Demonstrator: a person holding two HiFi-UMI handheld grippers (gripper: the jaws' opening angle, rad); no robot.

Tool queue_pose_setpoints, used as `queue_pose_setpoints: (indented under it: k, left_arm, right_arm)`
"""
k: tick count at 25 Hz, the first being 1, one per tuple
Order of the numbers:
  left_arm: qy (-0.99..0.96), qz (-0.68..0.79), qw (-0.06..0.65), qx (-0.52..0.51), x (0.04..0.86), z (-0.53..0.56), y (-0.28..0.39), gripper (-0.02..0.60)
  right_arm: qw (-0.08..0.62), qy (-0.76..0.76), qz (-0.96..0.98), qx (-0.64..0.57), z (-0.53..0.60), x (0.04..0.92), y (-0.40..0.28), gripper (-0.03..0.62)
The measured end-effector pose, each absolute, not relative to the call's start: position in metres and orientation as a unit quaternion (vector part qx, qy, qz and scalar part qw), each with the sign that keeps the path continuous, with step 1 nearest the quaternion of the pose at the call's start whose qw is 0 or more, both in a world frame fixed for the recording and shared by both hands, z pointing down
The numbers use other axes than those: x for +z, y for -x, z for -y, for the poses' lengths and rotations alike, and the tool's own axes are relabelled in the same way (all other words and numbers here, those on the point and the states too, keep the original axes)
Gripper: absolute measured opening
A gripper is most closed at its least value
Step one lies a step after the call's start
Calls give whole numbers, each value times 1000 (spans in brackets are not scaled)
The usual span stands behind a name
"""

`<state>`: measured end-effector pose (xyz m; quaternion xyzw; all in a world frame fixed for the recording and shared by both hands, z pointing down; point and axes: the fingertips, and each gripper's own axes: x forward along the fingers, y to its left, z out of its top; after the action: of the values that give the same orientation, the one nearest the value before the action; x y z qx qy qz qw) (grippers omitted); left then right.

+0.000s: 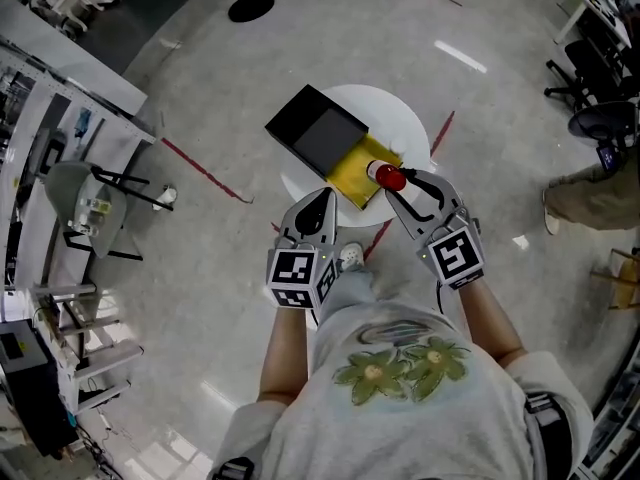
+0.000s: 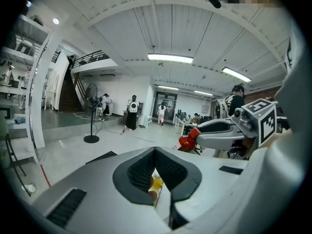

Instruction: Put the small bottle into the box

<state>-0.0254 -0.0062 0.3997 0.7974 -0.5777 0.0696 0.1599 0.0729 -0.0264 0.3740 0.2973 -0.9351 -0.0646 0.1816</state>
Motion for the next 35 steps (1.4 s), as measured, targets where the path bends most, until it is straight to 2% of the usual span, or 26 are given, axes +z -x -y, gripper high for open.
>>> queue_pose_setpoints:
  k: [19, 35]
  left_arm:
    - [-809, 560, 166, 70, 417, 99, 80, 5]
    - [-816, 547, 169, 79, 428, 132, 90, 5]
  right_arm:
    - [195, -308, 930, -52, 112, 392, -20, 138]
    - [213, -308, 927, -17, 140, 431, -9, 138]
